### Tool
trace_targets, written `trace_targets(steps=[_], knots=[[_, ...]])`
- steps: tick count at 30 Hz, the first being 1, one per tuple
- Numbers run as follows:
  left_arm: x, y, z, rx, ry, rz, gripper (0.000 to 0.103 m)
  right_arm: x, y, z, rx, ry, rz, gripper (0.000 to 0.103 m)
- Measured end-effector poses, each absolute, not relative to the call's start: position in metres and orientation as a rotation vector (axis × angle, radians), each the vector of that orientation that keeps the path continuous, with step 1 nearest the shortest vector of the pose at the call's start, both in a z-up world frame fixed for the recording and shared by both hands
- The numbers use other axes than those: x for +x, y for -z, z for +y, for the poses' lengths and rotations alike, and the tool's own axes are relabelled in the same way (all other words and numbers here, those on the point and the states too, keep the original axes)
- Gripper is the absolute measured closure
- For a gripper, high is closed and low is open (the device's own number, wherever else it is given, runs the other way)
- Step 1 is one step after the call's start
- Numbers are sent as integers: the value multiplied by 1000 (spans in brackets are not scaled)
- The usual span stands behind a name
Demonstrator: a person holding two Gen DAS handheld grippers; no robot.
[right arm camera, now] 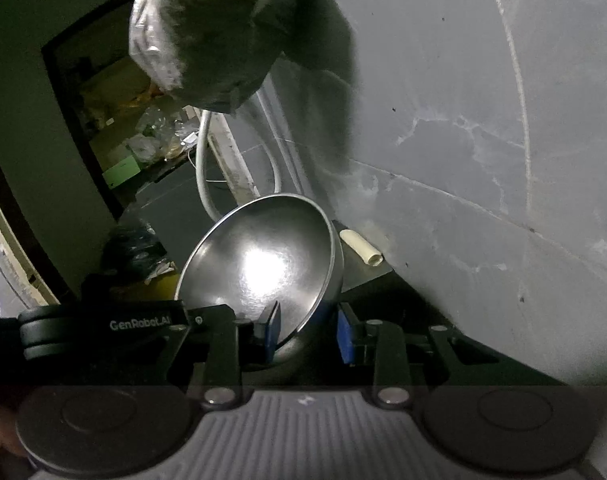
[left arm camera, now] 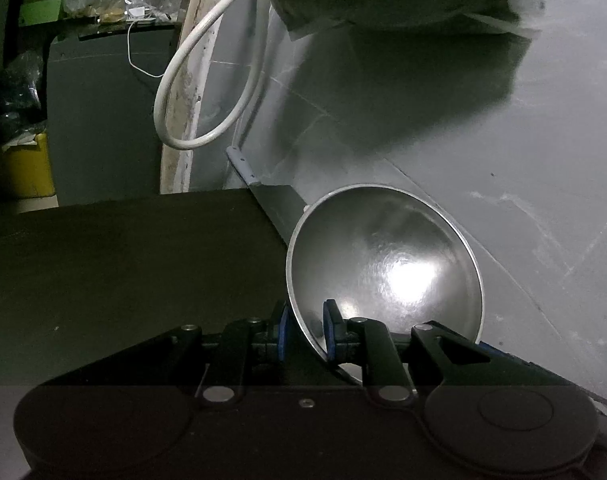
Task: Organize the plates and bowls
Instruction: 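Lift the steel bowl with both grippers and carry it toward the plate stack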
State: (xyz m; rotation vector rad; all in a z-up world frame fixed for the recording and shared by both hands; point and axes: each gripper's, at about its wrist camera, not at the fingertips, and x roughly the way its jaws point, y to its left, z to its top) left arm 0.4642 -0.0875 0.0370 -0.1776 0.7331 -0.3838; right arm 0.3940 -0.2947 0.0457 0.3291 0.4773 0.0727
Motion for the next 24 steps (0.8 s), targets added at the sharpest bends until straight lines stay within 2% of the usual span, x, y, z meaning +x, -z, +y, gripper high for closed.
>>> trace_targets(steps=[24], knots=[[336,-47,-23,-171,401,726,84,265,-53,-231,299,-76,457,70]])
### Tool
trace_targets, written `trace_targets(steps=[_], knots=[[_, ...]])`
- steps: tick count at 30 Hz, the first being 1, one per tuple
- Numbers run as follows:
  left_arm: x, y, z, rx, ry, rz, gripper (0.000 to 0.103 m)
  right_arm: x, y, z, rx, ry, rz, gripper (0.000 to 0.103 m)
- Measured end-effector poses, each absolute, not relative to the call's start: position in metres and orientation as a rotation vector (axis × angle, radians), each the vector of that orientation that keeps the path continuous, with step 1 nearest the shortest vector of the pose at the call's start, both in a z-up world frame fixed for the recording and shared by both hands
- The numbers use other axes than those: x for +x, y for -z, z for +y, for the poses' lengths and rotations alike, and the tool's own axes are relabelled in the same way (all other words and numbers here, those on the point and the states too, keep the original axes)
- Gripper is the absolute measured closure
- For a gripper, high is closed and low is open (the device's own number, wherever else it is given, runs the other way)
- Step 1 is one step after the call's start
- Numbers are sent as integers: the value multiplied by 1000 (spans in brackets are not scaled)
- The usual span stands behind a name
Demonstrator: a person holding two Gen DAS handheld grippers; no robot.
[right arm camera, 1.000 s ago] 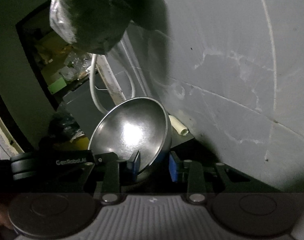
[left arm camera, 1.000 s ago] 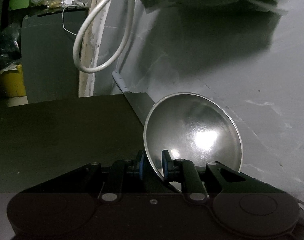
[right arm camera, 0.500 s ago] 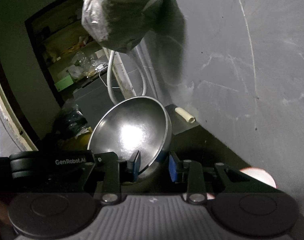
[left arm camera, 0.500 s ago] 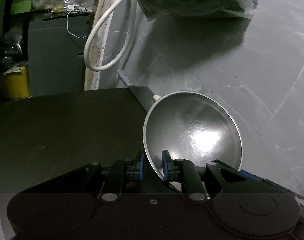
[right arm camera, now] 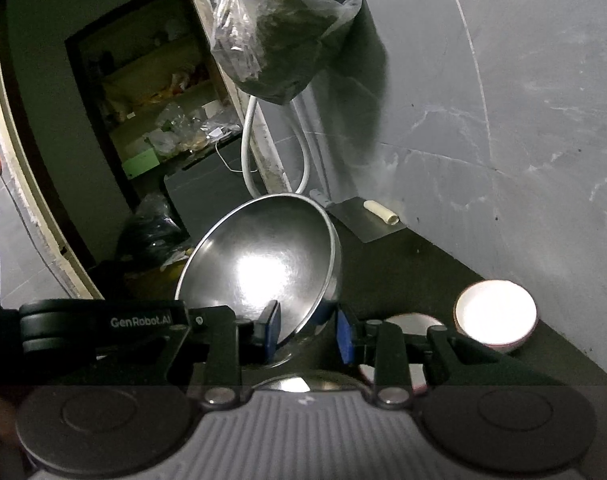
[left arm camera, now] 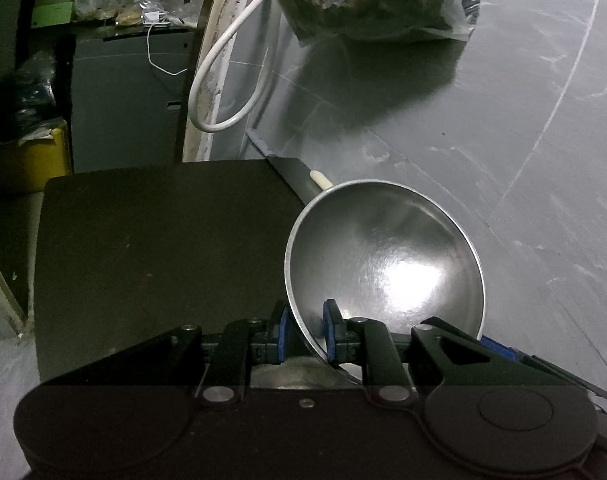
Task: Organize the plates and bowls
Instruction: 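Lift the steel bowl with both grippers and carry it toward the plate stack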
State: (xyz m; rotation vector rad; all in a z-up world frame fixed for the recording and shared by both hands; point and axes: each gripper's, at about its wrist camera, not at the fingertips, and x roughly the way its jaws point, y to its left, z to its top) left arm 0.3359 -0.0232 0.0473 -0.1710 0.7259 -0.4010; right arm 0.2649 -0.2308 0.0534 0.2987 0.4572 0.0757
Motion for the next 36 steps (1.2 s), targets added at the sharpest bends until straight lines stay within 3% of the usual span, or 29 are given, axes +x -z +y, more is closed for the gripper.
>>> trace_targets(steps=[17,36], knots=[[249,-38,10,-202,386,769,84,192,-50,-210,250,-119,493,70],[173,-4,38,-234,348,903,81,142,-29,-195,159,-235,655,72]])
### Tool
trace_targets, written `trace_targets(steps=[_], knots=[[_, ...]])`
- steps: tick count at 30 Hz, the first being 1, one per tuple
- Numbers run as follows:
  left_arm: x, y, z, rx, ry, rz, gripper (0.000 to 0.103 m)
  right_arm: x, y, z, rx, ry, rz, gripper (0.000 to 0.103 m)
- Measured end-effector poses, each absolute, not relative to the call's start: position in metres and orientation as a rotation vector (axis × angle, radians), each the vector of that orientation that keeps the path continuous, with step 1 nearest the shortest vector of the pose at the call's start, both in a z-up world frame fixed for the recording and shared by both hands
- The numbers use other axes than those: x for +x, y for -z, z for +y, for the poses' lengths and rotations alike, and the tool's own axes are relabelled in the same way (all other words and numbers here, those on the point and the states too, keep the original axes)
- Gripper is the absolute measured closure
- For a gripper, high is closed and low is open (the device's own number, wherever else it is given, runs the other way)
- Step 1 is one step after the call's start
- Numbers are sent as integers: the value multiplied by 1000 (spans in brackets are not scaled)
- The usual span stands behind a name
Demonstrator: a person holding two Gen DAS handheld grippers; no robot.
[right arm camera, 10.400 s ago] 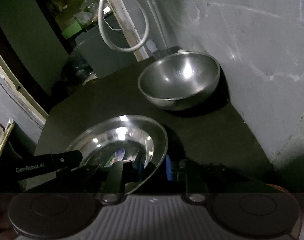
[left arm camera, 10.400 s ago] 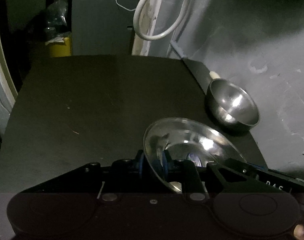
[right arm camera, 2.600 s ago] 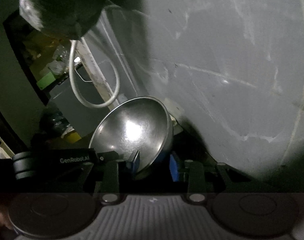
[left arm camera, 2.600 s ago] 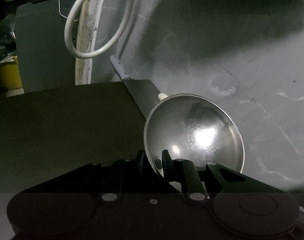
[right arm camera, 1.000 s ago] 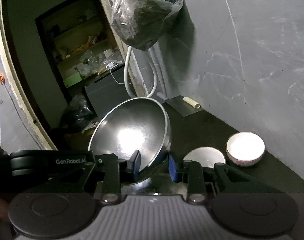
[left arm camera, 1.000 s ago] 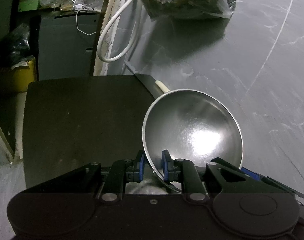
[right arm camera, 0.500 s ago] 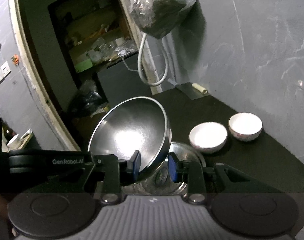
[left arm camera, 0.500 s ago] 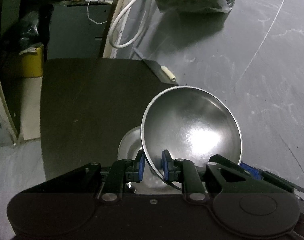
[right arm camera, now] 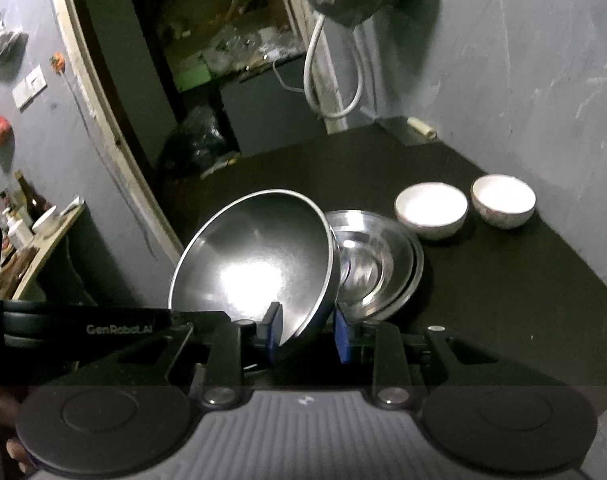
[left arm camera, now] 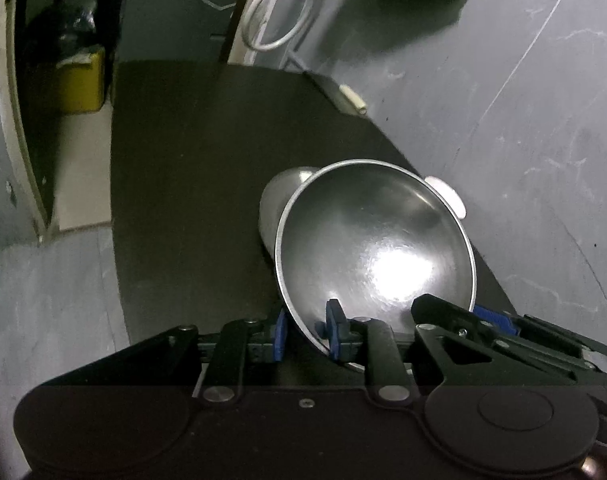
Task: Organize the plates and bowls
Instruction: 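Lift the steel bowl with both grippers and carry it toward the plate stack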
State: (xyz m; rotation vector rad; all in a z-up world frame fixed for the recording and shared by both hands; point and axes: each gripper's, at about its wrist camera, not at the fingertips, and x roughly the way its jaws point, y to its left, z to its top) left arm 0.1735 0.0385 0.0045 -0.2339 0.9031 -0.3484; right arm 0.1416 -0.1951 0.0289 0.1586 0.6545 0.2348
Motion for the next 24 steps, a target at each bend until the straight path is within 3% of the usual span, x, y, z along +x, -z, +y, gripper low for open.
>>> trace_targets(steps=[24], knots=[[132,24,57,-248,309,1081,79,120,-3,-190,165,-332,859,73]])
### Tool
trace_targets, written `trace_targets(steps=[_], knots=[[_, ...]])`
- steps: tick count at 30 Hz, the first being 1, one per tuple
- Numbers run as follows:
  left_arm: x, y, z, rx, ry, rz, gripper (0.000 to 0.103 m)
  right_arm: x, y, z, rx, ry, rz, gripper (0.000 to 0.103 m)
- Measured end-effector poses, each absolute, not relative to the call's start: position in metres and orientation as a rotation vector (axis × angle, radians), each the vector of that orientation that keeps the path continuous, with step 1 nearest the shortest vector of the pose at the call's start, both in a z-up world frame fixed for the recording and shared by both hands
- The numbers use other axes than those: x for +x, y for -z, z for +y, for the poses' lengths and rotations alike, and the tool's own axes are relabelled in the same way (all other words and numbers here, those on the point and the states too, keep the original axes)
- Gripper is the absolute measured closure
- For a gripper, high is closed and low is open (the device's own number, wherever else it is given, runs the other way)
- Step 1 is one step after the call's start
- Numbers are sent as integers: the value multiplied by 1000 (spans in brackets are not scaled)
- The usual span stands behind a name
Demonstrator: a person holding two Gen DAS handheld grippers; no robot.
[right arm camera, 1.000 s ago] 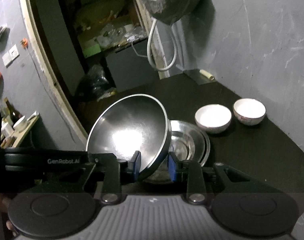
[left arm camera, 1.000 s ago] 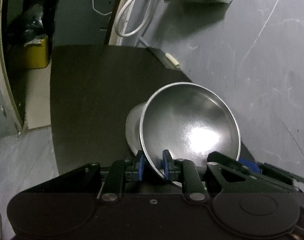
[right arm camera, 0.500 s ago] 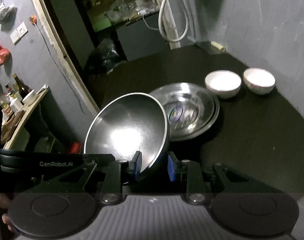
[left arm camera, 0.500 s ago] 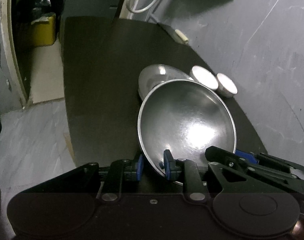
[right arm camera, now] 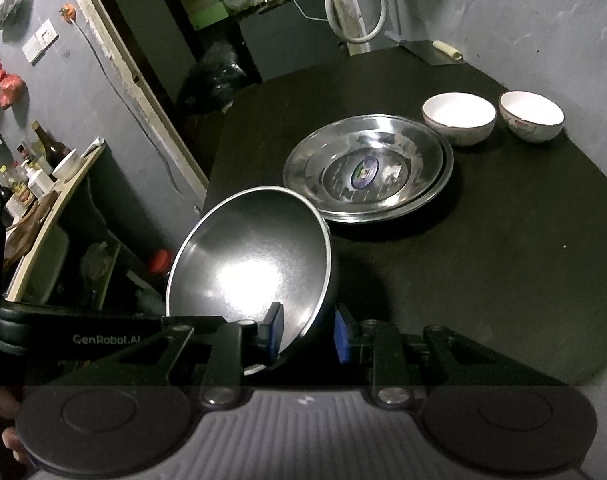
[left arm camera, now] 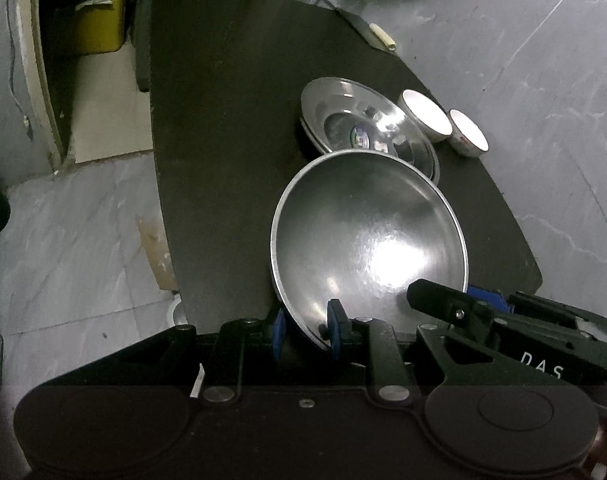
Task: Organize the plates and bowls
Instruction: 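Lift the steel bowl with both grippers and carry it toward the plate stack, then lower the steel bowl beside the plates and open both grippers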
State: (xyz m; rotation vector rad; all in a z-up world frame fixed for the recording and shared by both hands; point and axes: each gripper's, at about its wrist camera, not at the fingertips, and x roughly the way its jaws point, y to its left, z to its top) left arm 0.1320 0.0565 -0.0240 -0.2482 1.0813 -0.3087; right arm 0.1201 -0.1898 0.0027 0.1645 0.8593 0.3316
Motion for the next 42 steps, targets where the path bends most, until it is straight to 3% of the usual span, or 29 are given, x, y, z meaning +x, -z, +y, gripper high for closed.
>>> trace_targets(steps=[32,36,42], knots=[[125,31,56,-252,319,1151,77,124,9,-191,185,-313,955,75],[125,29,56,-257,320,1146,70,124,7,-192,188,-304,947,75],[126,28,56,-256,310,1143,71,126,6,-196,197,-294,944,75]])
